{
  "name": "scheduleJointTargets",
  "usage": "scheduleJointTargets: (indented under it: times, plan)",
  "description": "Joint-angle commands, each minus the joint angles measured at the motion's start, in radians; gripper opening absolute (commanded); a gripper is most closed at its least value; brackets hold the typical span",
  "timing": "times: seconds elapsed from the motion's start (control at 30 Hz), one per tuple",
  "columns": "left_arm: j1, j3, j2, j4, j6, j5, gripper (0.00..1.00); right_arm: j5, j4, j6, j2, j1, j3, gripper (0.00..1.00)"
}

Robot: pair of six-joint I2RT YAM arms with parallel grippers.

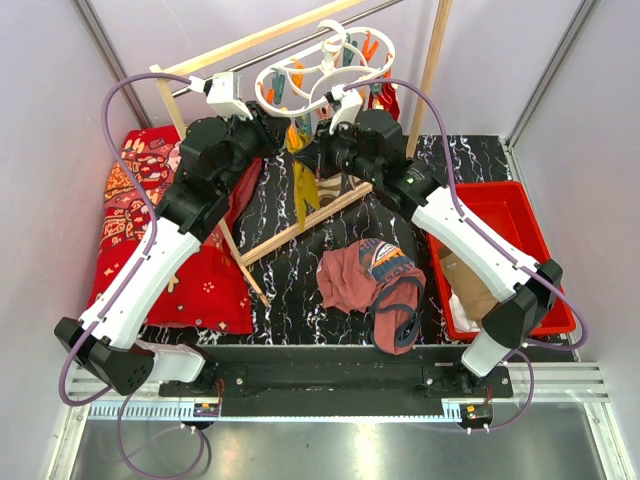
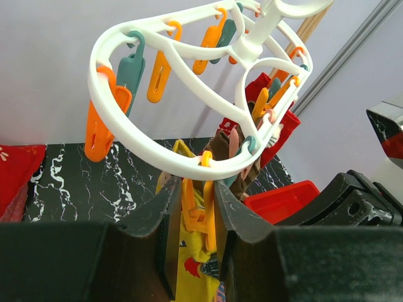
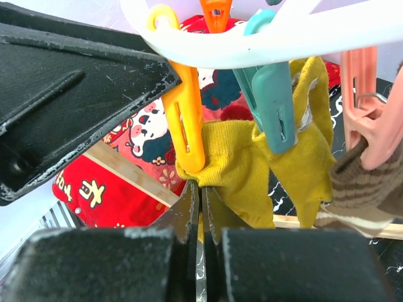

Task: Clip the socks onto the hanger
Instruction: Clamp the sock onto the hanger, then reset both arms

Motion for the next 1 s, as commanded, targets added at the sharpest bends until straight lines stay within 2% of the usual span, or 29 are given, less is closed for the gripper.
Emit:
scheduleJointTargets:
  times: [0.0,0.07,0.17,0.2,0.3,0.4,0.43,0.47,0.53,0.57,0.63,0.67,0.77,0.87,0.9,0.97]
  plan:
    - [0.006,0.006,-0.043,0.032,-0.022,-0.002,0.05,-0.006,0.061,0.01,0.0,0.009,0.049,0.0]
    - [0.006,0.006,-0.044,0.032,-0.023,-0.002,0.09,-0.006,0.062,0.01,0.0,0.011,0.047,0.0]
    - [0.006,0.007,-0.05,0.033,-0.023,-0.003,0.27,-0.006,0.062,0.008,0.0,0.011,0.046,0.0]
    - [0.006,0.007,-0.055,0.033,-0.02,-0.003,0.39,-0.006,0.062,0.01,-0.001,0.011,0.046,0.0]
    - [0.006,0.007,-0.064,0.032,-0.019,-0.007,0.6,-0.004,0.065,0.008,-0.006,0.009,0.044,0.04]
    - [0.006,0.007,-0.075,0.027,-0.016,-0.01,0.68,-0.001,0.072,0.007,-0.008,0.011,0.044,0.09]
    - [0.006,0.011,-0.078,0.027,-0.013,-0.01,0.75,-0.004,0.073,0.007,-0.012,0.011,0.043,0.12]
    - [0.006,0.011,-0.087,0.023,-0.014,-0.01,0.78,-0.007,0.078,0.005,-0.014,0.011,0.041,0.24]
    - [0.006,0.011,-0.098,0.021,-0.013,-0.007,0.85,-0.006,0.085,0.004,-0.023,0.009,0.032,0.36]
    - [0.006,0.011,-0.112,0.017,-0.011,-0.002,0.87,-0.001,0.088,-0.001,-0.029,0.011,0.026,0.46]
    - [0.006,0.011,-0.127,0.01,-0.01,0.007,0.91,0.008,0.099,-0.01,-0.049,0.011,0.006,0.53]
    - [0.006,0.007,-0.145,0.003,-0.01,0.019,0.93,0.017,0.101,-0.024,-0.057,0.011,-0.003,0.6]
    - [0.006,-0.019,-0.194,-0.002,-0.016,0.056,0.99,0.066,0.101,-0.056,-0.104,0.011,-0.051,0.68]
    - [0.006,-0.06,-0.256,-0.005,-0.02,0.11,0.99,0.137,0.101,-0.101,-0.176,0.009,-0.129,0.77]
    - [0.006,-0.071,-0.273,-0.003,-0.023,0.143,0.99,0.184,0.101,-0.11,-0.196,0.011,-0.154,0.82]
    - [0.006,-0.112,-0.328,-0.009,-0.026,0.191,0.99,0.278,0.098,-0.137,-0.268,0.011,-0.23,0.87]
